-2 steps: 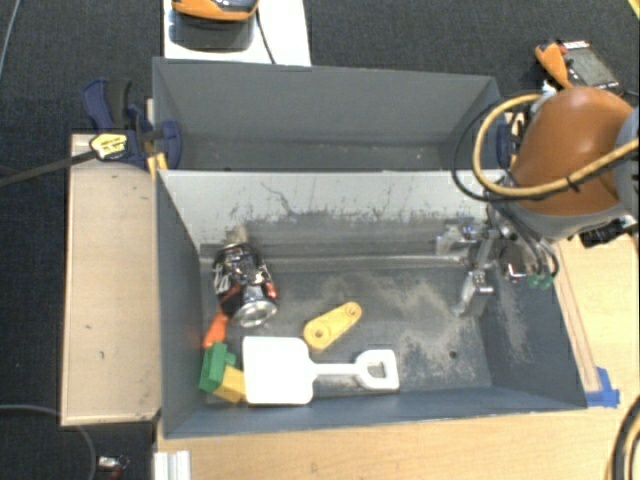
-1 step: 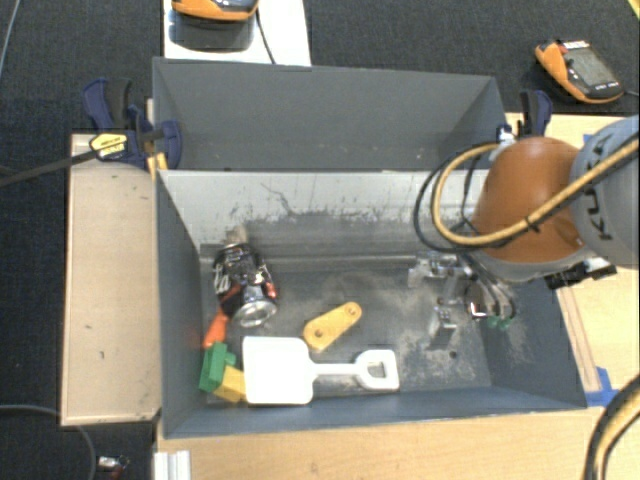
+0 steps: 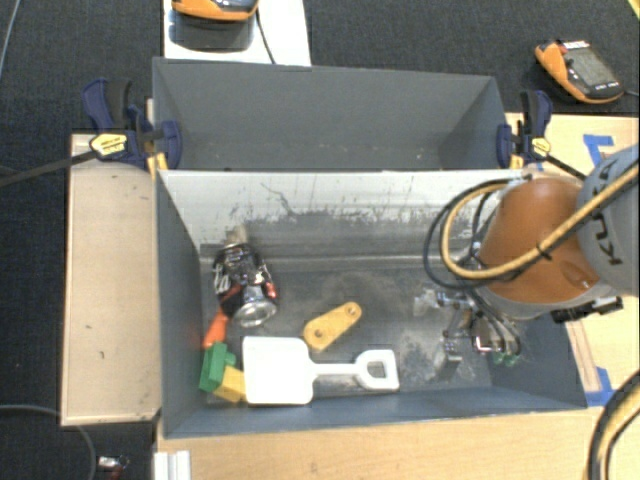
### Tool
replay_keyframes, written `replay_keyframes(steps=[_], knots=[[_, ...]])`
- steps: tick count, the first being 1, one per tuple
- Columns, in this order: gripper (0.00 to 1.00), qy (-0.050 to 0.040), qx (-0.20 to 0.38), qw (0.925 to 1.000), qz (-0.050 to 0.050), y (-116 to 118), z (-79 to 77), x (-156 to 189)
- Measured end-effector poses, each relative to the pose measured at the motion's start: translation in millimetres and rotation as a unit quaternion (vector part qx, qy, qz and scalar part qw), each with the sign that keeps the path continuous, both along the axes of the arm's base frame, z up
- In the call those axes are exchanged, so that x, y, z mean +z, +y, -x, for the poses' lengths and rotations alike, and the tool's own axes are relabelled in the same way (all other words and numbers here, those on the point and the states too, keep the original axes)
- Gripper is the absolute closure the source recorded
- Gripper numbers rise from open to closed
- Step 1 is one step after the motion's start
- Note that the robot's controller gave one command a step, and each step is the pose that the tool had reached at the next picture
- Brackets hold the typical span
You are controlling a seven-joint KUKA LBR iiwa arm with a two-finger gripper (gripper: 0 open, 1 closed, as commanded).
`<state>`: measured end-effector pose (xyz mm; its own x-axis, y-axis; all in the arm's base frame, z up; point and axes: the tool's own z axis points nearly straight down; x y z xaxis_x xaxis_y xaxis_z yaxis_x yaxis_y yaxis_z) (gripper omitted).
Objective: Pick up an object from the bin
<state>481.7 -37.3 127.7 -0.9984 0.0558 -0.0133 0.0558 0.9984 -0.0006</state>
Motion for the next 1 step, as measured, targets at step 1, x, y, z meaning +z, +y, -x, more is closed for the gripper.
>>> replay_keyframes(steps=[1], knots=[[0.00,-0.0004,-0.035,0.9994,-0.001,59.4,-40.9,-40.2]])
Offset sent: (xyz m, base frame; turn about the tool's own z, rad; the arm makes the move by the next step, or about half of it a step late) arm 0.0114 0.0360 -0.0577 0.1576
